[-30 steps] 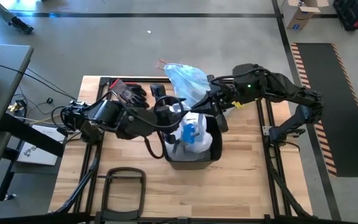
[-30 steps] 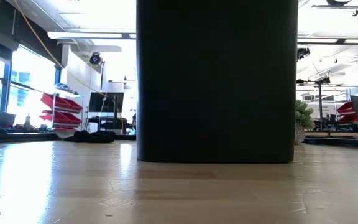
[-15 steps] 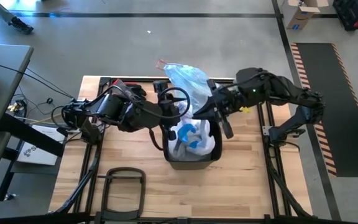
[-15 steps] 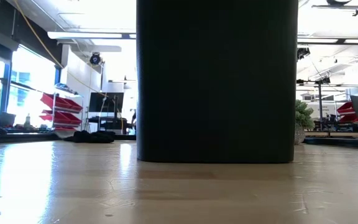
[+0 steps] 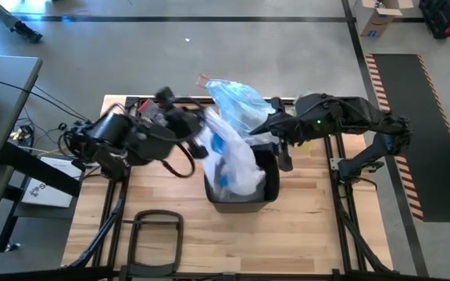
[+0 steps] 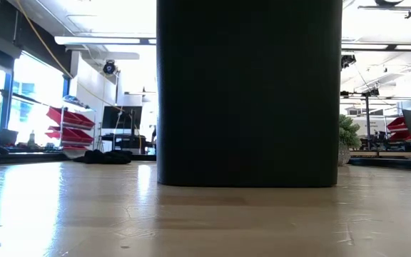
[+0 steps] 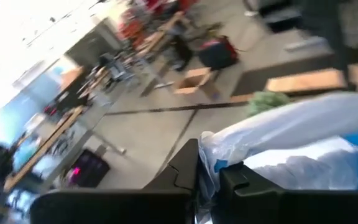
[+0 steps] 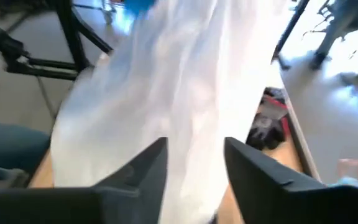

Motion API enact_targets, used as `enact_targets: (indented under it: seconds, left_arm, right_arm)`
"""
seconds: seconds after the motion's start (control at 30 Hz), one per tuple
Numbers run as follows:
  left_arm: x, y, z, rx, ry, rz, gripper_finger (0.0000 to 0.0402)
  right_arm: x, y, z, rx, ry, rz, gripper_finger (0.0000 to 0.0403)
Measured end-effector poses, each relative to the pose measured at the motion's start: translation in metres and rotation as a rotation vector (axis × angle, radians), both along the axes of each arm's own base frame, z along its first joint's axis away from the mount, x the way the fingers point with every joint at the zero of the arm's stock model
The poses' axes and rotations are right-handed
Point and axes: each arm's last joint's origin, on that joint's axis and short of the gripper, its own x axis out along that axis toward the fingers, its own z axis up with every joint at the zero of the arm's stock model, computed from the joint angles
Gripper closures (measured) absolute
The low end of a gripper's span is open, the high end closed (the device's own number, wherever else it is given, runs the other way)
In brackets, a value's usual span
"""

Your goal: Place trash/remove bag and relplace

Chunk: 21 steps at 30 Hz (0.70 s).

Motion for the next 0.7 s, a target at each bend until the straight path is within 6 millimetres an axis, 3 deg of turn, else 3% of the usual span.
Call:
enact_targets:
  seconds: [0.1,0.2,0.4,0.53,0.7]
  left_arm:
    - [-0.016,0.005,0.008,-0.027,-0.073,0.057,0.0401]
    - [-0.029,0.010,0.015,-0.060,-0.125,0.075,0.0401]
    - [-0.034,0.016,0.017,-0.082,-0.158,0.106,0.0401]
    - [-0.027,0.018,0.013,-0.078,-0.143,0.117,0.0401]
    - [-0.021,0.017,0.008,-0.062,-0.105,0.121,0.0401]
  right_arm:
    - [0.000,0.009,0.002,-0.086,-0.027,0.044,0.0204]
    - [0.004,0.034,-0.001,-0.198,-0.044,0.180,0.0175]
    - [0.037,0.091,-0.028,-0.370,-0.044,0.203,0.0165]
    - [0.070,0.120,-0.058,-0.588,-0.020,-0.006,0.0165]
    - [0.092,0.129,-0.084,-0.777,0.035,-0.247,0.0165]
